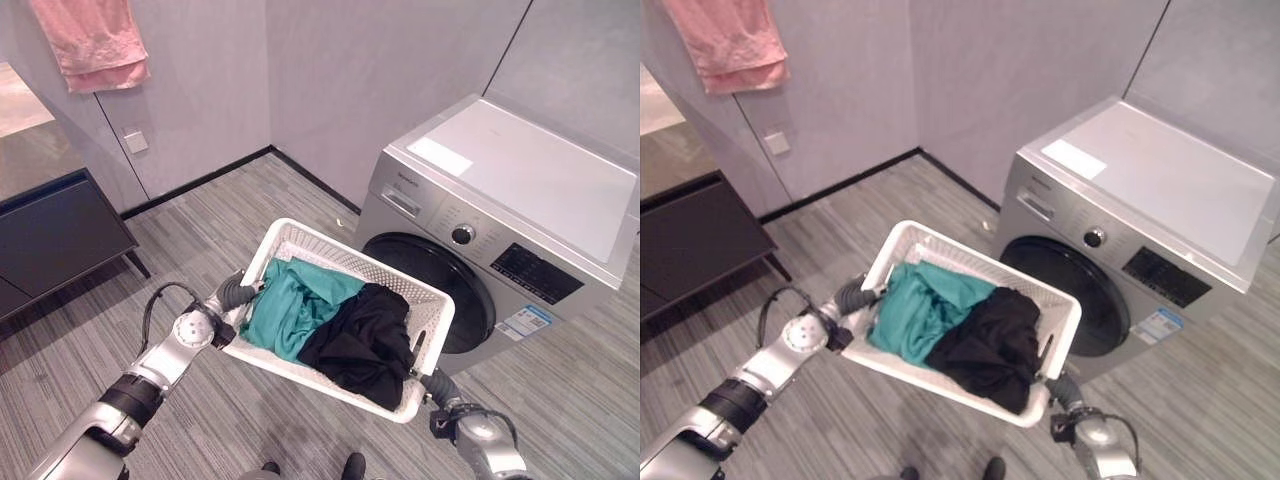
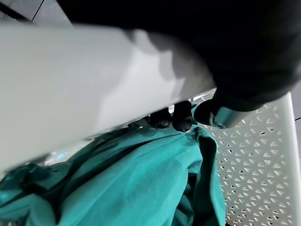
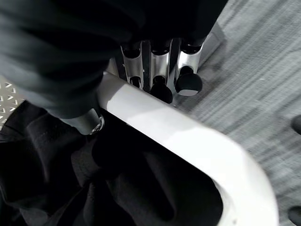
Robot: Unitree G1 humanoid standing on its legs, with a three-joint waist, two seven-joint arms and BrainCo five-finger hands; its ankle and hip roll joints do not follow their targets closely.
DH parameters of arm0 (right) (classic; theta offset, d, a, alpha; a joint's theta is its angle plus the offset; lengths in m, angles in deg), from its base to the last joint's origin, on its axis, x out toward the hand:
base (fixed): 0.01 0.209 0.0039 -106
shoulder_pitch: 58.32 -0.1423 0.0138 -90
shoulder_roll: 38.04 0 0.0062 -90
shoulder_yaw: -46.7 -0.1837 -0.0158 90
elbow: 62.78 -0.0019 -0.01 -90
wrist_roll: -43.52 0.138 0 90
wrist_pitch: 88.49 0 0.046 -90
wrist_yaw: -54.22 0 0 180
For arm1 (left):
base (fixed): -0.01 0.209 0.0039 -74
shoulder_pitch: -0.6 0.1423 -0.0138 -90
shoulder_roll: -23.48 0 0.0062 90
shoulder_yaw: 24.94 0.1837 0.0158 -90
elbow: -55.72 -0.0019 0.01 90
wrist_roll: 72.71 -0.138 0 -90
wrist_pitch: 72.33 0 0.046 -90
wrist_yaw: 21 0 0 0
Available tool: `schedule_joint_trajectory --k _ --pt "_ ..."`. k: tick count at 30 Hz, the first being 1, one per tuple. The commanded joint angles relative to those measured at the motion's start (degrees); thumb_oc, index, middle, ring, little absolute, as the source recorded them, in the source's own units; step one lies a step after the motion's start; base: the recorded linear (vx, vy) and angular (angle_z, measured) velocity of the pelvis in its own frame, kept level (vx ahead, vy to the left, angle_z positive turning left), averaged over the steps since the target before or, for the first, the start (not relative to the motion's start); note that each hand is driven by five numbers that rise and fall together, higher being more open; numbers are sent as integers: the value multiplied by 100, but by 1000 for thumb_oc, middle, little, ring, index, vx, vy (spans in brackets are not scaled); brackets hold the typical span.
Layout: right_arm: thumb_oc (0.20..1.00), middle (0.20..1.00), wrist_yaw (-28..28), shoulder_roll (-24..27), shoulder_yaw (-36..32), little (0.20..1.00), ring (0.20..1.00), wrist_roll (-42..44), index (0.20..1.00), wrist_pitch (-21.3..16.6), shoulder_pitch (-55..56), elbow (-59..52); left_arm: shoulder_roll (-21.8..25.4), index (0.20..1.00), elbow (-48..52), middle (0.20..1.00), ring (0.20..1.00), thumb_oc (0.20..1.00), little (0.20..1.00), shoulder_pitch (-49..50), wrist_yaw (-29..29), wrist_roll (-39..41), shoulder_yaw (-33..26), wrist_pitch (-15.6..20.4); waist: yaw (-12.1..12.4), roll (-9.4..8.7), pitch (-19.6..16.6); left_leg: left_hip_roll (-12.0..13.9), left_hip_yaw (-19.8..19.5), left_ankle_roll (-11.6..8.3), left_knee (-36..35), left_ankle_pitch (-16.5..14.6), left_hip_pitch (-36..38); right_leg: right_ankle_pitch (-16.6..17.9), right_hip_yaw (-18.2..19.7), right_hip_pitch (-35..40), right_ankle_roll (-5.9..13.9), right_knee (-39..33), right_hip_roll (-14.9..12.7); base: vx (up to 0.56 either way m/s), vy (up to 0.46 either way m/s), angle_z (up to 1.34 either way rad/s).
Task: Grab the laundry basket,head to the washer,open it,put in the laundry and shut it.
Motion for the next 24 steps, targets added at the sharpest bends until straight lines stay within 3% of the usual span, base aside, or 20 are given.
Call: schedule_joint_trajectory --k 1,10,15,24 --pt "200 200 -109 541 -688 200 200 431 200 -422 211 -427 244 200 196 200 200 200 200 -331 98 409 -1003 718 0 353 -80 219 90 -33 -202 501 -400 -780 -81 506 475 175 -104 3 6 -4" --pt "200 200 -285 460 -618 200 200 353 200 -451 392 262 -205 200 269 200 200 200 200 1065 -31 382 -1474 788 8 392 -48 216 71 -22 -216 471 -371 -817 -50 484 447 233 -130 0 0 -2" --pt "200 200 -361 348 -598 200 200 296 200 -514 540 538 -732 200 -311 200 200 200 200 1432 13 344 -1580 757 -2 394 -34 205 33 -6 -202 454 -373 -856 -44 476 421 276 -135 0 0 0" --pt "200 200 -290 363 -611 200 200 301 200 -585 502 482 -979 200 -743 200 200 200 200 1450 62 288 -1490 737 -45 408 -31 194 7 -2 -227 453 -385 -885 -68 468 403 277 -130 4 -1 0"
